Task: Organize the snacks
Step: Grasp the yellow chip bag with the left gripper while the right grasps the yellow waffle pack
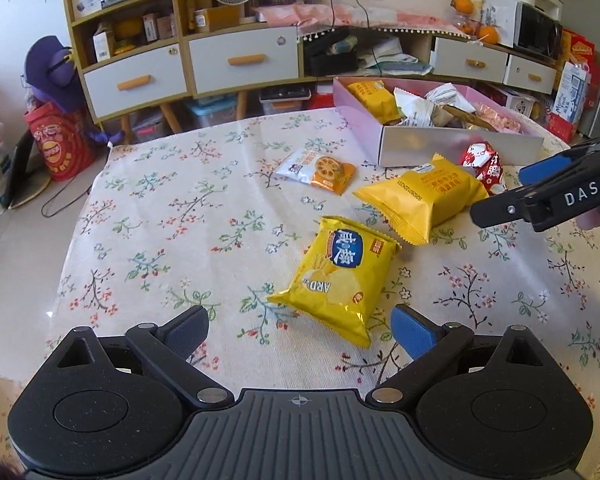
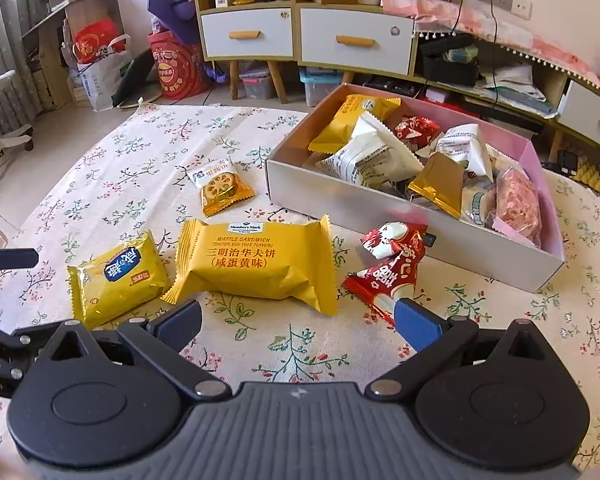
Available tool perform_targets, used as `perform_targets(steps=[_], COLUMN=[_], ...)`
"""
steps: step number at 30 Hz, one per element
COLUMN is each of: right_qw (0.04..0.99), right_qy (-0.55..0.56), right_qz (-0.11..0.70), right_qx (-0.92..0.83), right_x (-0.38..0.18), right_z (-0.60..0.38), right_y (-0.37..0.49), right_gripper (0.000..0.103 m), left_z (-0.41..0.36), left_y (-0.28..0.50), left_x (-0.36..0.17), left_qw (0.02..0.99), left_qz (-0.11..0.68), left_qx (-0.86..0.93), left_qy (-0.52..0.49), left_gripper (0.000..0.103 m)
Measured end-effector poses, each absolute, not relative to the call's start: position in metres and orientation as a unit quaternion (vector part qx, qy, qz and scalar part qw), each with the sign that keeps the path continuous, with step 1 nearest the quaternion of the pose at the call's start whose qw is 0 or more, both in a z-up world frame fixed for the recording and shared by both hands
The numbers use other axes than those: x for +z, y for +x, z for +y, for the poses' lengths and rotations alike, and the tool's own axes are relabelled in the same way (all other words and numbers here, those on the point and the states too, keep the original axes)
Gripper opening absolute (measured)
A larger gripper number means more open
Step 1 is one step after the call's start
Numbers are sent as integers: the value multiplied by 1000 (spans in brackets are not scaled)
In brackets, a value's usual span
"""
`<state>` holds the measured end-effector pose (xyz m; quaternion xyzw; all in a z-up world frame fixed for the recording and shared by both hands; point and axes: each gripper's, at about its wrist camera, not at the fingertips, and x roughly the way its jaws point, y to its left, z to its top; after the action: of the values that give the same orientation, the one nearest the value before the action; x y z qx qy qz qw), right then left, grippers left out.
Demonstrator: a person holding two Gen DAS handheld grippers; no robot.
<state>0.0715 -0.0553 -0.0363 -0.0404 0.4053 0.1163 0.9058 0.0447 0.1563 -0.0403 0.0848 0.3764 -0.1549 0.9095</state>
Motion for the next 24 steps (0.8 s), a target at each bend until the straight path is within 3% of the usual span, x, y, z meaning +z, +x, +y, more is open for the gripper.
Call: perform_targets(steps=[10, 20, 24], right_qw=[909, 897, 894], right_qy=[7, -3, -6], right_qz=[403, 426, 432], right_qx=[103, 115, 118], right_x=[-35, -49, -54], right_z=[-47, -32, -28], right_y=[89, 106, 106], right_gripper=[103, 103, 103], left_z=[138, 122, 122], left_y=[65, 74, 74], left_x=[-50, -56, -56], left_qw=[906, 898, 898], left_qz=[379, 397, 399], left_qx=[-163, -163, -164], left_qy=[94, 95, 86], left_gripper=[97, 70, 64])
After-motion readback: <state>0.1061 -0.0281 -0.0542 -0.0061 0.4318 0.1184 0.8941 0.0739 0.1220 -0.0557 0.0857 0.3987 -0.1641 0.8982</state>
